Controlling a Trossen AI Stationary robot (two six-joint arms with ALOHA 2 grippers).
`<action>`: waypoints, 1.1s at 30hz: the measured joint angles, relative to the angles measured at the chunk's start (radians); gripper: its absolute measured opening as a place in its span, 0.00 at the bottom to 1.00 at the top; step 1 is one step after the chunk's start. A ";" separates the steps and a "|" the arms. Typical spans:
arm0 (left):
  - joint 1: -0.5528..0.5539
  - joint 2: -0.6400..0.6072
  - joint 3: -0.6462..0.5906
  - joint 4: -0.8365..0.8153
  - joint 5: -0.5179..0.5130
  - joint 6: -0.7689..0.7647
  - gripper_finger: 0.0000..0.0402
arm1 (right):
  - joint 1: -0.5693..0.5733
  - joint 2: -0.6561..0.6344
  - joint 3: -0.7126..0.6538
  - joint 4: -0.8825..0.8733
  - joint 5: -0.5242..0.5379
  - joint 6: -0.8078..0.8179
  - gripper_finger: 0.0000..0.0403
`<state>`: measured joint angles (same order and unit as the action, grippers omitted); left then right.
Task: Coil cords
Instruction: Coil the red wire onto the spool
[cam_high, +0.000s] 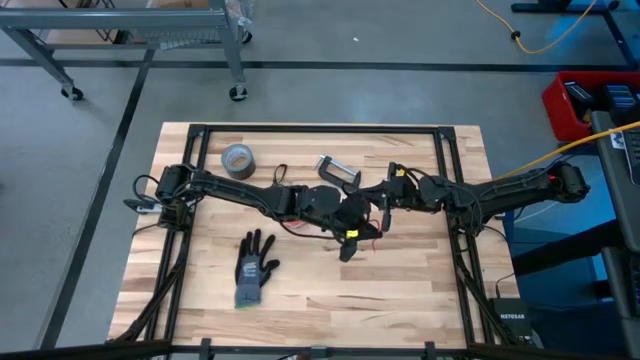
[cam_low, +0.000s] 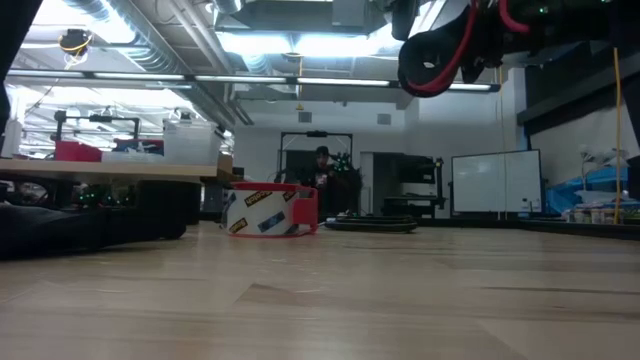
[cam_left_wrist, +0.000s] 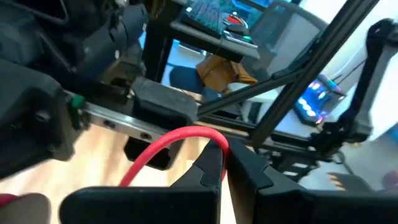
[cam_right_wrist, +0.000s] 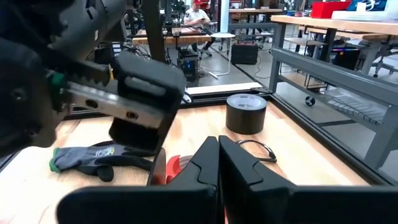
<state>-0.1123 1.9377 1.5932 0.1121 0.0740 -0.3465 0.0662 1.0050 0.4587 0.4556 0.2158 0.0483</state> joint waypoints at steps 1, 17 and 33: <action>0.000 0.000 0.000 -0.001 -0.007 0.018 0.00 | 0.000 0.000 0.000 -0.002 0.001 0.000 0.01; 0.004 0.001 0.000 -0.310 -0.027 0.062 0.00 | -0.001 0.000 0.000 -0.012 0.003 -0.002 0.01; 0.023 0.001 0.000 -0.150 -0.059 -0.028 0.00 | -0.001 0.018 0.000 -0.002 0.054 -0.003 0.01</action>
<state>-0.0890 1.9385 1.5932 -0.0378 0.0147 -0.3740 0.0650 1.0227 0.4591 0.4534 0.2699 0.0452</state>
